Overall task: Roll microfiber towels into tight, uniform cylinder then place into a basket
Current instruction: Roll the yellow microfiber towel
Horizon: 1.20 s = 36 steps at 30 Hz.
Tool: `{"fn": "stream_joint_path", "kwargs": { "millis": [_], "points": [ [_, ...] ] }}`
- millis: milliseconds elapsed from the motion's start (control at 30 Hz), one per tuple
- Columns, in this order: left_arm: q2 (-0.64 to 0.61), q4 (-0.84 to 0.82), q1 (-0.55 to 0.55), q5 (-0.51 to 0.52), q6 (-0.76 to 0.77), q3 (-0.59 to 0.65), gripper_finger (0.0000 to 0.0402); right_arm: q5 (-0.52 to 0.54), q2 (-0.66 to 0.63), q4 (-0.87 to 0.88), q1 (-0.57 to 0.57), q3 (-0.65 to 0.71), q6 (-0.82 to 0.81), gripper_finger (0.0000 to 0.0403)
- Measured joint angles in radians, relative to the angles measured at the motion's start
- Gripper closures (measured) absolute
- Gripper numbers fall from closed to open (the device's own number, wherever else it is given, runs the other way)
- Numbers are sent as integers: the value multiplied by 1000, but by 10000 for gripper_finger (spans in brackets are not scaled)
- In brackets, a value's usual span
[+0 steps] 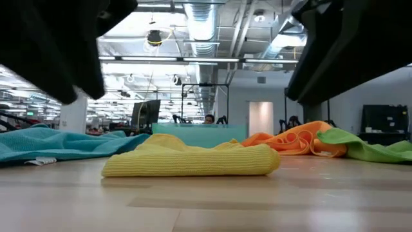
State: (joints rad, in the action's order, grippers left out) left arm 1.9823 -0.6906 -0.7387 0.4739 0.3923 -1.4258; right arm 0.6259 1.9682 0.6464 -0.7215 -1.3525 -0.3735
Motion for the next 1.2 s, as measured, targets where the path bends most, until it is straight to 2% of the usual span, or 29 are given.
{"fn": "stream_joint_path", "kwargs": {
  "millis": [100, 200, 433, 533, 967, 1200],
  "points": [
    [0, 0, 1, -6, 16, 0, 284, 0, 0, 0, 14, 0, 21, 249],
    [0, 4, 1, 31, 16, 0, 261, -2, 0, -3, 23, 0, 66, 225],
    [-1, 40, 18, 45, 12, 37, 219, -117, 19, -96, 55, 2, 251, 185],
    [-1, 63, 24, 71, 12, 64, 217, -131, 33, -154, 75, -2, 268, 184],
    [-1, 236, 40, 121, 10, 191, 216, -231, 50, -169, 130, 0, 277, 210],
    [-1, 305, 56, 134, 10, 250, 216, -256, 50, -176, 143, 0, 277, 210]
  ]
}}
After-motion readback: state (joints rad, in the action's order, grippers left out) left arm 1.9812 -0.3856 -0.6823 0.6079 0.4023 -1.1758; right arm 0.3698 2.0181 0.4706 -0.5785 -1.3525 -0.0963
